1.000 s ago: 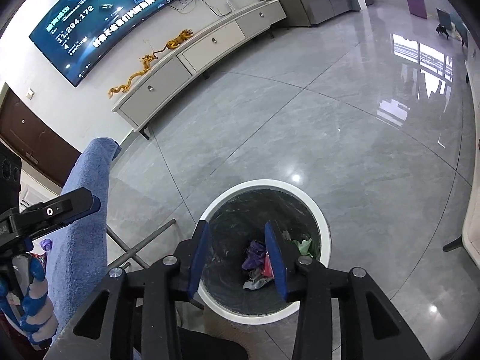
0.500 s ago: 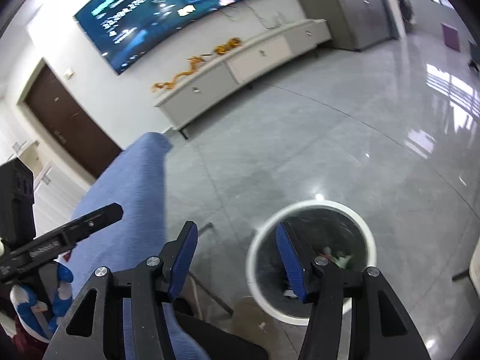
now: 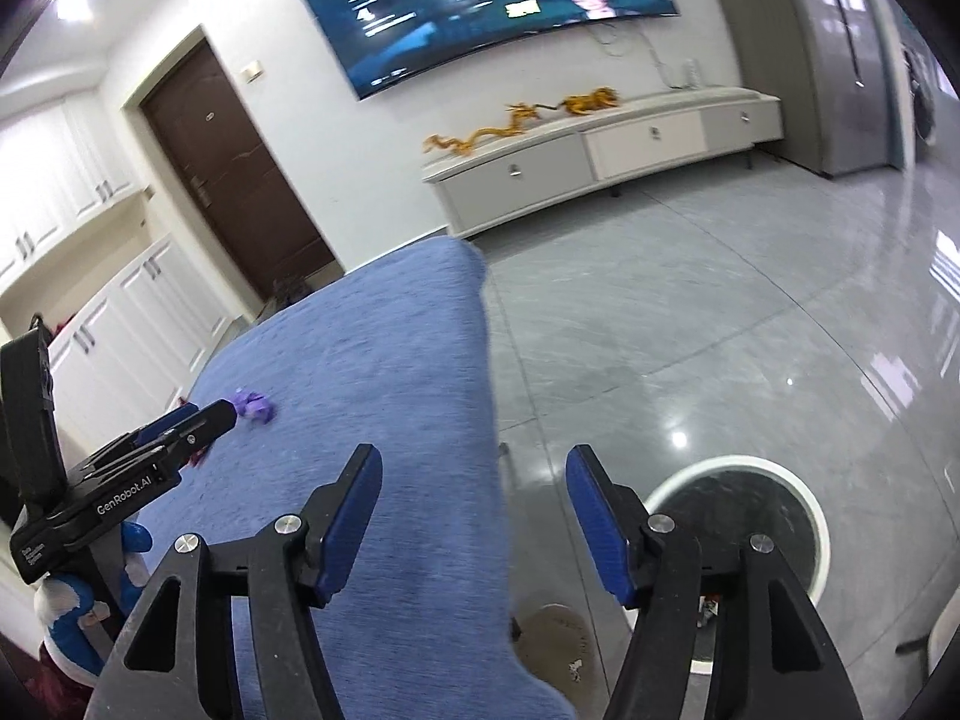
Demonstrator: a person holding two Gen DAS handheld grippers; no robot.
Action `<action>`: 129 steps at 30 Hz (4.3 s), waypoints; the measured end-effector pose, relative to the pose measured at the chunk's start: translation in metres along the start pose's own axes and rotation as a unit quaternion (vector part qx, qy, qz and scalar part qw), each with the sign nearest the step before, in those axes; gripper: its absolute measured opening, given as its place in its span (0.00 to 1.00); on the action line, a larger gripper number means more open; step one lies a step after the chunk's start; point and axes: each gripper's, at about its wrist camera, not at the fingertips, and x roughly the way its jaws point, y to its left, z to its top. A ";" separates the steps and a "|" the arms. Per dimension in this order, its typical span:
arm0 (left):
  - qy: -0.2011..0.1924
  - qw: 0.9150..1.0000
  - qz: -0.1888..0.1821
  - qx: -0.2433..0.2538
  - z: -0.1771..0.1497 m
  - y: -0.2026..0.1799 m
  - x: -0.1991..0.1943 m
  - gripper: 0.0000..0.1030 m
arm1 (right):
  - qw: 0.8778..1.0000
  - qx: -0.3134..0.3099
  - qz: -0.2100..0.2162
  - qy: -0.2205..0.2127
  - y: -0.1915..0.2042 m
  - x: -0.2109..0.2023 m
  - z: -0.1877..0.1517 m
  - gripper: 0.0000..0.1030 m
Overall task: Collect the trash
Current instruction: 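Move both open tools back toward the last two wrappers on the rug, then grasp the red printed chip bag with the left tool while the right tool grasps the purple wrapper, then carry both wrappers over the trash bin and open both tools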
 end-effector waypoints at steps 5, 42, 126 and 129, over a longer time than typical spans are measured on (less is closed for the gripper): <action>-0.016 0.999 0.012 -0.026 -0.009 0.035 -0.017 0.64 | 1.000 -0.027 0.003 0.009 0.032 0.008 0.003 0.60; -0.028 0.976 0.087 -0.196 -0.007 0.282 -0.013 0.64 | 0.976 -0.202 0.075 0.024 0.225 0.093 0.052 0.76; 0.002 0.996 -0.061 -0.070 -0.001 0.082 -0.019 0.32 | 0.999 -0.002 -0.018 -0.028 -0.002 0.001 -0.007 0.43; 0.020 0.995 -0.083 -0.047 0.006 0.044 -0.006 0.32 | 0.998 0.030 -0.036 -0.031 -0.035 -0.006 -0.014 0.43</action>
